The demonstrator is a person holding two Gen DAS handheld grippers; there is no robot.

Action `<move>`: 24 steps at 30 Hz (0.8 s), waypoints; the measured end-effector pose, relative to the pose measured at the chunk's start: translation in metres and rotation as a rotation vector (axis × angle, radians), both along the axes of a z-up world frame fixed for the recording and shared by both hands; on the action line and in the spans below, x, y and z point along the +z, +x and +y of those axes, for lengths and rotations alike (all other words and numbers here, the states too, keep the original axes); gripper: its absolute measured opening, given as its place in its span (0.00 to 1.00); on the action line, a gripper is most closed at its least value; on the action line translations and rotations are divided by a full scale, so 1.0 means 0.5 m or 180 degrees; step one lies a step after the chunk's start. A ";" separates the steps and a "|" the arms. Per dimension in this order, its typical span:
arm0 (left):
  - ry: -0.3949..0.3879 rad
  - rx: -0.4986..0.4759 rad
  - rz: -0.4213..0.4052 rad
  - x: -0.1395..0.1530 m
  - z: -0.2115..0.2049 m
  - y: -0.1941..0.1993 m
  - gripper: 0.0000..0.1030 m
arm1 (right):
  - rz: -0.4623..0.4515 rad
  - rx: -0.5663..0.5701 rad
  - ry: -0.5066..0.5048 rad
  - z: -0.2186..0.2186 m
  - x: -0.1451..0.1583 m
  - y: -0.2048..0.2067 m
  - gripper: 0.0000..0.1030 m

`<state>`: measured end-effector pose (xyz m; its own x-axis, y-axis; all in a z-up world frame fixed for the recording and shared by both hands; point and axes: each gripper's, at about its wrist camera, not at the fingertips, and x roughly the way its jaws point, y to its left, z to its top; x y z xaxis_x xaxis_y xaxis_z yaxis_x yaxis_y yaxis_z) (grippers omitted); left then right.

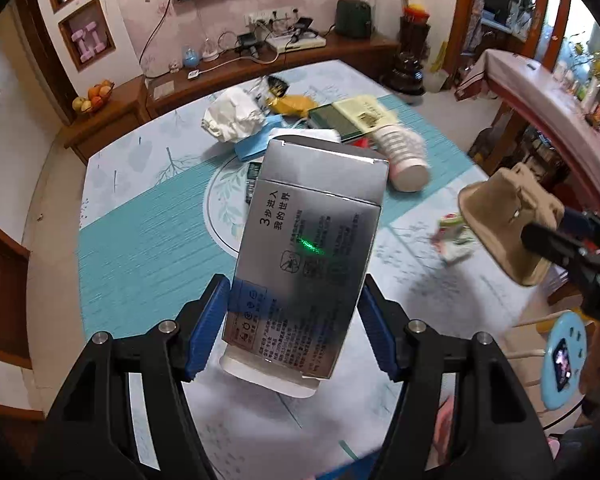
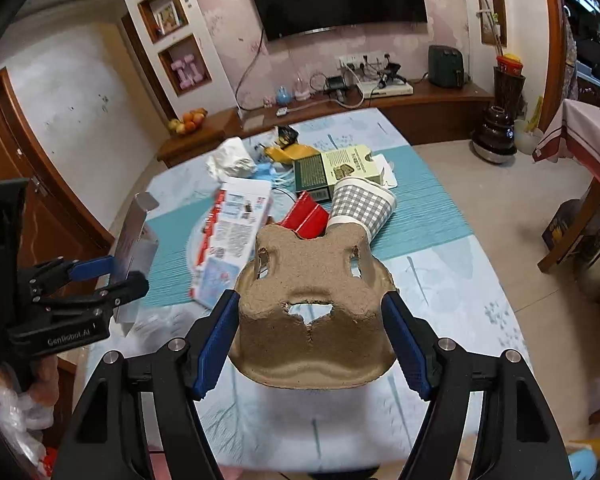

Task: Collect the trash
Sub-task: 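Carry the silver box and pulp tray down over the floor trash bin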

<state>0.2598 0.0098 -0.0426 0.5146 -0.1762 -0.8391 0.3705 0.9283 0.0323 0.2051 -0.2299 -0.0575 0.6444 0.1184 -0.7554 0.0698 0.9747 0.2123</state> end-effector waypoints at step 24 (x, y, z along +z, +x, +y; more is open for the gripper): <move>-0.0188 -0.0838 0.0302 -0.217 -0.135 -0.500 0.60 | 0.0561 -0.0321 0.0333 0.025 -0.157 -0.524 0.70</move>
<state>0.0099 -0.0576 -0.1509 0.3643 -0.3435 -0.8656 0.5979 0.7989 -0.0654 -0.0571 -0.2173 -0.1359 0.5161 0.1436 -0.8444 0.2107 0.9343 0.2877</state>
